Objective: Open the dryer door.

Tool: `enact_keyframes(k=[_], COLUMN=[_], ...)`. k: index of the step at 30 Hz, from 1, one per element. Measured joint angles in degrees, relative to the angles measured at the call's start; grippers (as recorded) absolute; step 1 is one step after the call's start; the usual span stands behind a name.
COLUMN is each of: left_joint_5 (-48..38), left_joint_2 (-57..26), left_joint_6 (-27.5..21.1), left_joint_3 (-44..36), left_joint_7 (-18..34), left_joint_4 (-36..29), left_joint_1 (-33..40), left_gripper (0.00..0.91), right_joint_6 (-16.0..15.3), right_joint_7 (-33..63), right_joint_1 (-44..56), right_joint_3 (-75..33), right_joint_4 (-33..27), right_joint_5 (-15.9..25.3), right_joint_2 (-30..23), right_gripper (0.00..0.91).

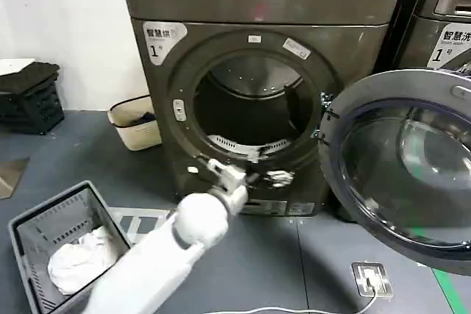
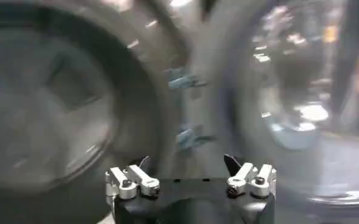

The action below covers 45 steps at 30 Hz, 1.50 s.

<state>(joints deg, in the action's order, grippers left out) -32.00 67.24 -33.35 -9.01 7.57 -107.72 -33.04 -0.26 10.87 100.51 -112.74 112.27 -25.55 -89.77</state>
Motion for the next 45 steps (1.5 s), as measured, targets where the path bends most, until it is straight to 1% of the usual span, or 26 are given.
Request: enact_keyframes(k=[3, 7, 10, 16, 24, 28, 30, 33, 35, 38, 41, 45], left_joint_5=[-3.96, -10.21, -15.08, -26.67, -41.88, -49.16, -53.19, -58.43, -61.99, -65.61, -68.96, -70.11], left_joint_2=[-2.95, -6.87, -9.61, -15.86, -24.06, -27.97, -29.44, -31.29, -32.28, -32.87, -33.05, -33.05], left_joint_6=[-3.34, -8.77, -8.91, -8.9, -8.89, -8.87, -8.85, -8.85, -8.83, -8.84, -8.83, -8.83], left_joint_3=[3.25, 6.79, 8.95, 11.96, 11.97, 11.49, 11.3, 10.81, 10.27, 9.21, 8.52, 8.22], left_joint_7=[3.16, 7.65, 11.14, 15.52, 21.89, 25.87, 26.85, 28.18, 29.48, 30.0, 30.95, 31.2], left_joint_4=[-0.67, -0.52, 0.24, 2.03, 5.05, 6.5, 7.15, 8.25, 9.17, 10.92, 12.74, 14.8], left_joint_1=[-0.91, -0.97, -0.78, -0.26, 1.63, 2.39, 2.6, 2.99, 3.58, 4.75, 5.98, 6.92], left_gripper=[0.907, 0.907, 0.907, 0.907, 0.907, 0.907, 0.907, 0.907, 0.907, 0.907, 0.907, 0.907], right_joint_6=[1.27, 1.78, 1.62, 1.47, 1.3, 1.61, 1.88, 2.97, 4.36, 7.12, 7.52, 7.66], right_joint_7=[0.95, 1.53, 1.51, 1.3, 1.35, 1.16, 0.95, 0.74, 0.84, 1.21, 1.11, 1.08], right_joint_1=[0.37, 0.51, 0.72, 1.04, 1.6, 1.82, 1.71, 1.57, 1.57, 1.62, 1.82, 1.97], right_joint_3=[-0.11, -0.39, -0.87, -1.28, -1.89, -1.98, -1.94, -1.51, -1.14, -0.58, -0.13, 0.0], right_joint_4=[-1.48, -3.3, -4.72, -6.33, -7.04, -7.65, -7.75, -7.69, -7.81, -8.52, -8.91, -9.28], right_joint_5=[-0.03, -0.68, -2.28, -4.12, -6.15, -6.74, -6.94, -7.61, -7.68, -7.65, -8.24, -9.07], right_joint_2=[-0.33, -0.53, -0.56, -0.56, -0.15, 0.08, 0.09, -0.11, -0.22, -0.22, -0.39, -0.55], right_gripper=[0.907, 0.907, 0.907, 0.907, 0.907, 0.907, 0.907, 0.907, 0.907, 0.907, 0.907, 0.907])
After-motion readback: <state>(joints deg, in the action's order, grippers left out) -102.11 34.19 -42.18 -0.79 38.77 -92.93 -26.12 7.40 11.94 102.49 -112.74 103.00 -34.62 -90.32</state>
